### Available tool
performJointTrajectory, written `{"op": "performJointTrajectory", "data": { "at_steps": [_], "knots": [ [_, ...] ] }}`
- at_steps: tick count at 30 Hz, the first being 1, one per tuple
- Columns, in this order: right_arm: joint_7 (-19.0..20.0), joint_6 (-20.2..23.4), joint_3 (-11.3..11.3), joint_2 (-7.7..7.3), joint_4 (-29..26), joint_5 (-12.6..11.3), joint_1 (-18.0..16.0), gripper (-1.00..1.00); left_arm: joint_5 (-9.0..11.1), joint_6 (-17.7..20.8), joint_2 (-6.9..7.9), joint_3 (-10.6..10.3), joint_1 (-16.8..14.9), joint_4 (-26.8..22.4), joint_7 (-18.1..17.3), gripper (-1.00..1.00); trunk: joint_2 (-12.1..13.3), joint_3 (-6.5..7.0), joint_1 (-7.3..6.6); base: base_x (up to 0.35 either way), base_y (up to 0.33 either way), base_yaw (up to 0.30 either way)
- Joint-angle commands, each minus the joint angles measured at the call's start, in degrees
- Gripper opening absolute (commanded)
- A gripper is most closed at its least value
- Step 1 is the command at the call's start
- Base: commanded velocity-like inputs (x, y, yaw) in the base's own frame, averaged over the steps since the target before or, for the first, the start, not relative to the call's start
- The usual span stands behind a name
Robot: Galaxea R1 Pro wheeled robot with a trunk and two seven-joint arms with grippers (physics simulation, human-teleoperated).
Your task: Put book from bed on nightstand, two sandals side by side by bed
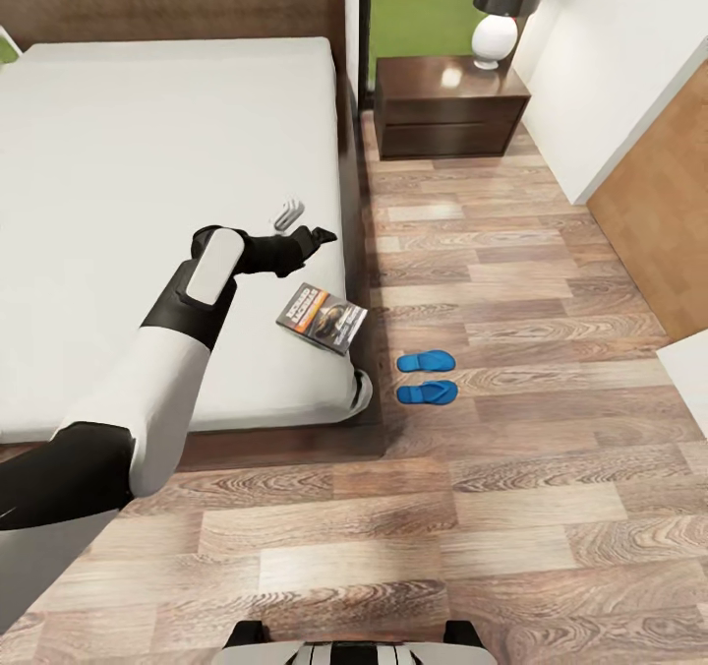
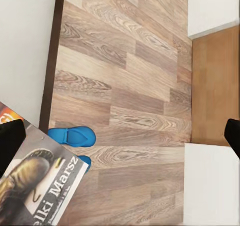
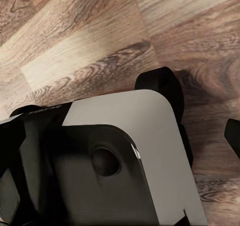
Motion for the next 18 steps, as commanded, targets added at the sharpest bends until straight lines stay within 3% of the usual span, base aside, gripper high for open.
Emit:
{"op": "performJointTrajectory", "data": {
  "at_steps": [1,7,15,18],
  "knots": [
    [0.1,-0.2,0.5,-0.03,0.0,-0.4,0.0,1.00,0.7,0.1,0.08,-0.1,0.1,0.0,0.3,1.00,0.4,0.16,-0.23,0.000,0.000,0.000],
    [0.1,-0.2,0.5,-0.03,0.0,-0.4,0.0,1.00,0.8,0.8,0.19,0.0,0.4,0.2,-0.6,1.00,2.8,1.23,-1.54,0.000,0.000,0.000],
    [0.1,-0.2,0.5,-0.03,0.0,-0.4,0.0,1.00,0.9,2.7,-0.19,-0.3,1.1,0.2,-5.9,1.00,6.0,2.67,-3.30,0.000,0.000,0.000],
    [0.1,-0.2,0.5,-0.03,0.0,-0.4,0.0,1.00,0.9,5.9,-0.69,-0.4,2.5,0.0,-6.7,1.00,7.2,3.21,-3.96,0.000,0.000,0.000]
  ]
}}
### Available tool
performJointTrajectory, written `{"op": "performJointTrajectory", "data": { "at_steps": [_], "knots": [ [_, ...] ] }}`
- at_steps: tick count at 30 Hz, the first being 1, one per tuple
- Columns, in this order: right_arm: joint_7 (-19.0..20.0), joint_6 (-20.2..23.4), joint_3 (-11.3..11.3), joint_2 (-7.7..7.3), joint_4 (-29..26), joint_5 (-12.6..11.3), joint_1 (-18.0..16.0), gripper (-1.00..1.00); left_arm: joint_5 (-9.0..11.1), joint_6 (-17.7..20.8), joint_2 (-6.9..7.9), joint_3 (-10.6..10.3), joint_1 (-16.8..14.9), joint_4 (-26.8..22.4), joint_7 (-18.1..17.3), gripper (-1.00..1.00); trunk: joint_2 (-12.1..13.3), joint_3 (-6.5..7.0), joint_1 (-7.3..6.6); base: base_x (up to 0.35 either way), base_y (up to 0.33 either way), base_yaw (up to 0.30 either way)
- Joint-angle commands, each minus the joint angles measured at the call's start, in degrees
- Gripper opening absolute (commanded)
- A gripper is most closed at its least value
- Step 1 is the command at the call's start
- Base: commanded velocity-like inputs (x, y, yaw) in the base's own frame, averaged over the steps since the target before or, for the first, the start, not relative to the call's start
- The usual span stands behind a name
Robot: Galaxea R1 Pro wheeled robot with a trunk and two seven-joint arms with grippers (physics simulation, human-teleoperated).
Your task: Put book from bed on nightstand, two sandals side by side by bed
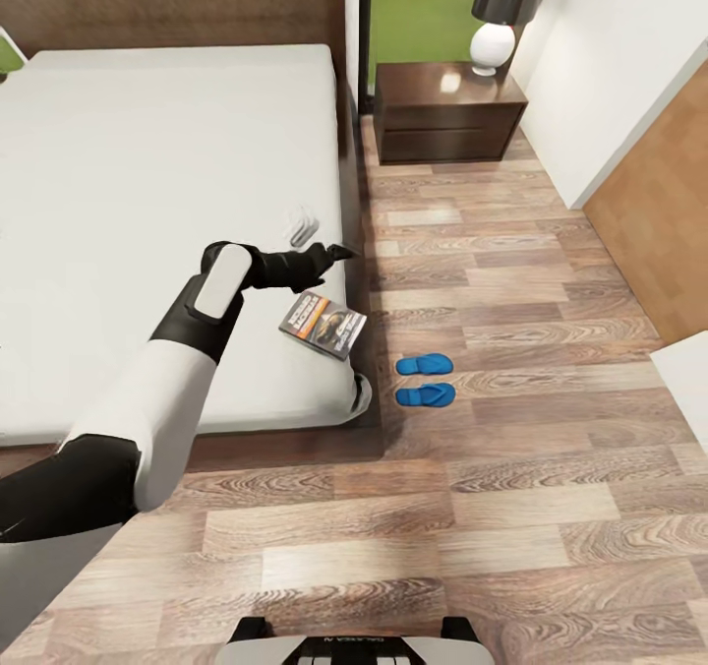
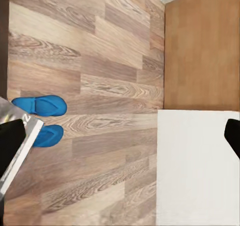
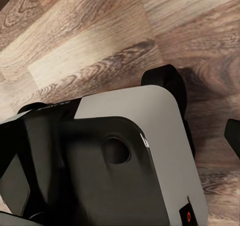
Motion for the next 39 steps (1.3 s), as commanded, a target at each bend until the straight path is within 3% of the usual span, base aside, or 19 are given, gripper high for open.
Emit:
{"op": "performJointTrajectory", "data": {
  "at_steps": [1,8,12,14,17,39],
  "knots": [
    [0.1,-0.2,0.5,-0.03,0.0,-0.4,0.0,1.00,0.6,2.3,-0.25,-0.1,1.5,-0.2,0.1,1.00,0.4,0.16,-0.23,0.000,0.000,0.000],
    [0.1,-0.2,0.5,-0.03,0.0,-0.4,0.0,1.00,0.3,2.9,-0.34,-0.1,7.0,-0.2,-6.4,1.00,3.2,1.42,-1.76,0.000,0.000,0.000],
    [0.0,-0.2,0.5,-0.03,0.0,-0.4,0.0,1.00,0.2,2.9,-0.30,-2.5,10.9,-0.7,-8.0,1.00,4.8,2.13,-2.64,0.000,0.000,0.000],
    [0.0,-0.2,0.5,-0.03,0.0,-0.4,0.0,1.00,0.2,2.8,-0.19,-4.9,12.8,-1.7,-10.6,1.00,5.6,2.49,-3.08,0.000,0.000,0.000],
    [0.0,-0.2,0.5,-0.03,0.0,-0.4,0.0,1.00,0.1,2.7,-0.09,-6.6,14.9,-4.2,-13.6,1.00,6.8,3.03,-3.74,0.000,0.000,0.000],
    [0.0,-0.2,0.5,-0.03,0.0,-0.4,0.0,1.00,0.1,2.7,-0.08,-7.7,16.7,-4.6,-14.1,1.00,15.6,6.98,-8.57,0.000,0.000,0.000]
  ]
}}
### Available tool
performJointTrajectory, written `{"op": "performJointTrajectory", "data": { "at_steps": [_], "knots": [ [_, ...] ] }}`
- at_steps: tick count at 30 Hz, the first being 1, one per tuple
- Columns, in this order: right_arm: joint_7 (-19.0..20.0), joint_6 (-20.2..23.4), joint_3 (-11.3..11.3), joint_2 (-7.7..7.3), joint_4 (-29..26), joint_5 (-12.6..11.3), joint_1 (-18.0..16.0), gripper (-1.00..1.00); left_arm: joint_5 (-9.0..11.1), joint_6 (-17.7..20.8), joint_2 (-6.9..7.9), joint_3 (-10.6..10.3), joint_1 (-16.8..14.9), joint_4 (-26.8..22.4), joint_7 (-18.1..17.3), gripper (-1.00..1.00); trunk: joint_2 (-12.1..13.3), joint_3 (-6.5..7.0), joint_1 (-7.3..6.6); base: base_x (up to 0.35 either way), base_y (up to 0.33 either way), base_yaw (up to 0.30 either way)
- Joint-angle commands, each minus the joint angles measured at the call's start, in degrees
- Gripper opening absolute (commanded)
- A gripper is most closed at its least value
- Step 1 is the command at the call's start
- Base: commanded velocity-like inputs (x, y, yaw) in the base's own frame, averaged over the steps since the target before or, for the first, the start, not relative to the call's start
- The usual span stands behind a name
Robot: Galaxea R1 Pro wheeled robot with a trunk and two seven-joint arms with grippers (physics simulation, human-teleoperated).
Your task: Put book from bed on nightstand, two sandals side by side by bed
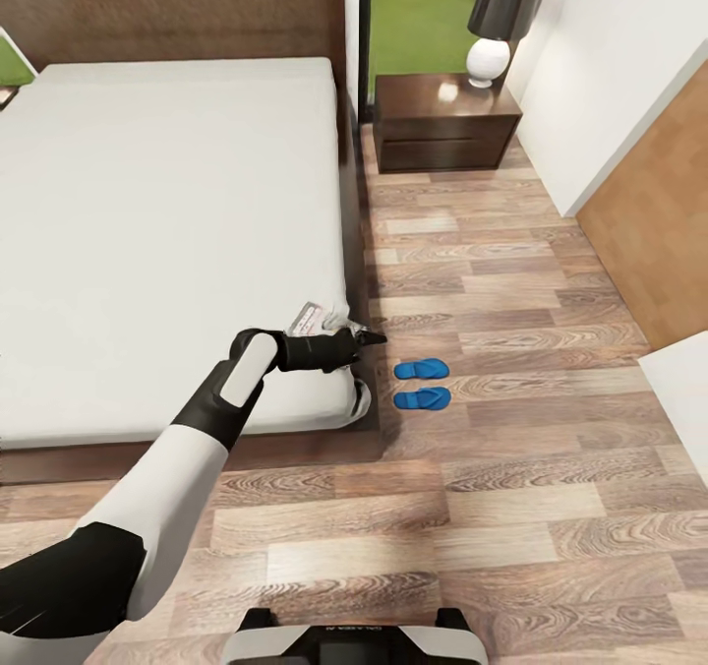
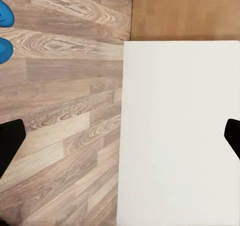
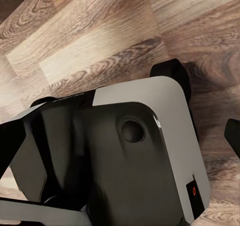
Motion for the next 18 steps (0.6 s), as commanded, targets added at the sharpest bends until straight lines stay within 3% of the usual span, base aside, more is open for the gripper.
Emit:
{"op": "performJointTrajectory", "data": {
  "at_steps": [1,4,9,11,13,15,18],
  "knots": [
    [0.1,-0.2,0.5,-0.03,0.0,-0.4,0.0,1.00,-0.5,0.1,-0.01,-0.1,0.5,0.0,-0.8,1.00,0.4,0.16,-0.22,0.000,0.000,0.000],
    [0.1,-0.2,0.5,-0.03,0.0,-0.4,0.0,1.00,-0.5,0.1,-0.01,-0.3,1.6,0.0,-2.4,1.00,1.6,0.70,-0.88,0.000,0.000,0.000],
    [0.2,-0.2,0.5,-0.03,0.0,-0.4,0.0,1.00,-0.7,-0.5,0.77,-1.5,7.1,0.1,-7.6,1.00,3.6,1.59,-1.98,0.000,0.000,0.000],
    [0.2,-0.2,0.5,-0.03,0.0,-0.4,0.0,1.00,-0.9,-2.1,1.04,-3.8,8.7,0.2,-8.2,1.00,4.4,1.95,-2.42,0.000,0.000,0.000],
    [0.2,-0.2,0.5,-0.03,0.1,-0.4,0.0,1.00,-1.1,-6.2,1.71,-9.9,11.3,0.2,-9.4,1.00,5.2,2.31,-2.86,0.000,0.000,0.000],
    [0.2,-0.2,0.5,-0.03,0.1,-0.4,0.0,1.00,-1.1,-9.1,2.73,-14.3,12.9,0.2,-12.3,1.00,6.0,2.67,-3.30,0.000,0.000,0.000],
    [0.2,-0.2,0.5,-0.03,0.0,-0.4,0.0,1.00,-1.2,-11.9,4.57,-17.0,15.2,0.3,-16.8,1.00,7.2,3.21,-3.96,0.000,0.000,0.000]
  ]
}}
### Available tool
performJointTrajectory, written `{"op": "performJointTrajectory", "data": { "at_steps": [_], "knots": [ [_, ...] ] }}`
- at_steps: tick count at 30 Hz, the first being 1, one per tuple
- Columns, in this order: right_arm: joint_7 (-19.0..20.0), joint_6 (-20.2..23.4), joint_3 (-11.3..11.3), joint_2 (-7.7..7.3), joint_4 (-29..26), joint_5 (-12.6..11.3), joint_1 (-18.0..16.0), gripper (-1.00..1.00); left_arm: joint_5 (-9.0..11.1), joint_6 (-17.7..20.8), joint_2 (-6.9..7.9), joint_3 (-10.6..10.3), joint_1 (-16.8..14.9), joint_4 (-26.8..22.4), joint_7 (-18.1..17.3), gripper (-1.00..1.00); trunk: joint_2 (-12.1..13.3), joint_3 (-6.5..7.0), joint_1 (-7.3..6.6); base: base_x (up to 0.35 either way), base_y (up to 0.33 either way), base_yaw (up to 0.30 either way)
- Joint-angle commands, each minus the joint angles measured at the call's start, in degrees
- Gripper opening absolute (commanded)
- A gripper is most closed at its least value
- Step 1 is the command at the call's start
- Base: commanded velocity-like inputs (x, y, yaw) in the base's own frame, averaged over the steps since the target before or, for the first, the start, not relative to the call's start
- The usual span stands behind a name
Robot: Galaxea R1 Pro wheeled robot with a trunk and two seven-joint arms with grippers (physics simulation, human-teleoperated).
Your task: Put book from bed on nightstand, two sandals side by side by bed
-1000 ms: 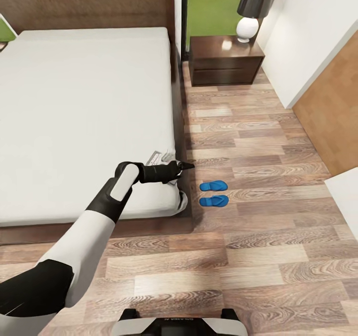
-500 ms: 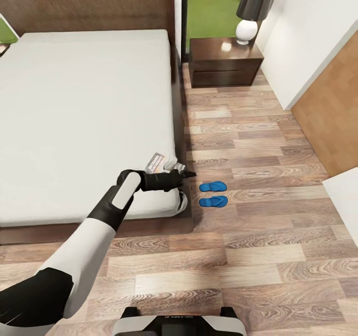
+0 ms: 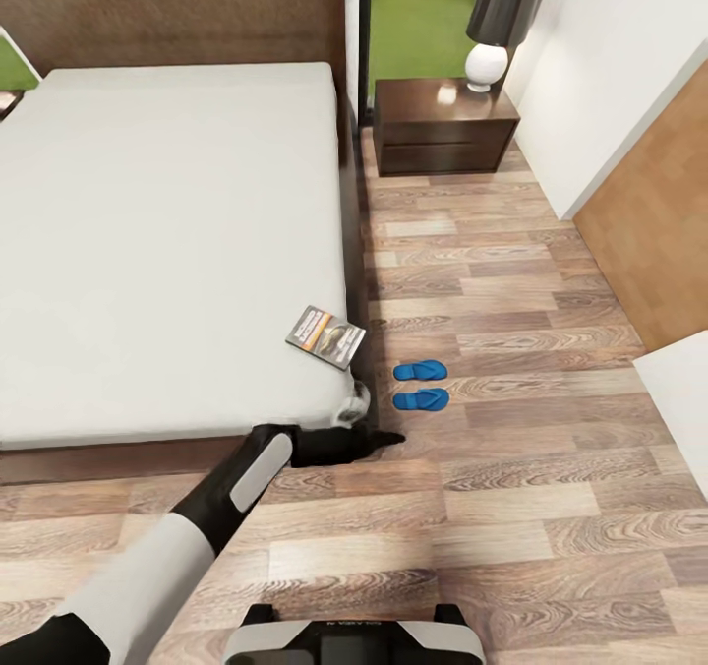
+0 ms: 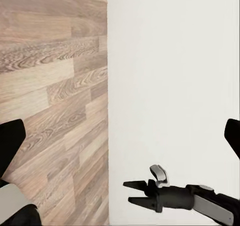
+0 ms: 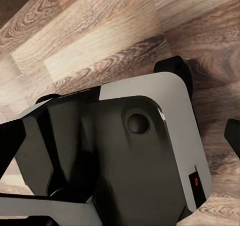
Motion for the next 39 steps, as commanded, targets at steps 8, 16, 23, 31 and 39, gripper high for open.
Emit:
{"op": "performJointTrajectory", "data": {
  "at_steps": [8,16,23,31,39],
  "knots": [
    [0.0,-0.2,0.5,-0.03,0.0,-0.4,0.0,1.00,0.2,-6.5,5.42,-1.3,6.3,0.8,-5.0,1.00,3.2,1.42,-1.76,0.000,0.000,0.000],
    [-0.1,-0.2,0.4,-0.03,0.0,-0.4,0.0,1.00,0.0,-20.9,12.35,-1.3,9.2,16.1,-20.2,1.00,6.4,2.85,-3.52,0.000,0.000,0.000],
    [-0.1,-0.2,0.4,-0.03,0.0,-0.4,0.0,1.00,0.1,-37.3,12.74,-1.3,9.3,36.8,-26.5,1.00,9.2,4.11,-5.05,0.000,0.000,0.000],
    [-0.1,-0.2,0.4,-0.03,0.1,-0.4,0.0,1.00,1.8,-48.4,13.03,-1.0,9.3,49.0,-22.9,1.00,12.4,5.55,-6.81,0.000,0.000,0.000],
    [-0.1,-0.2,0.4,-0.03,0.0,-0.4,0.0,1.00,11.4,-49.4,13.16,-0.9,9.4,49.4,-16.2,1.00,13.6,6.09,-7.47,0.000,0.000,0.000]
  ]
}}
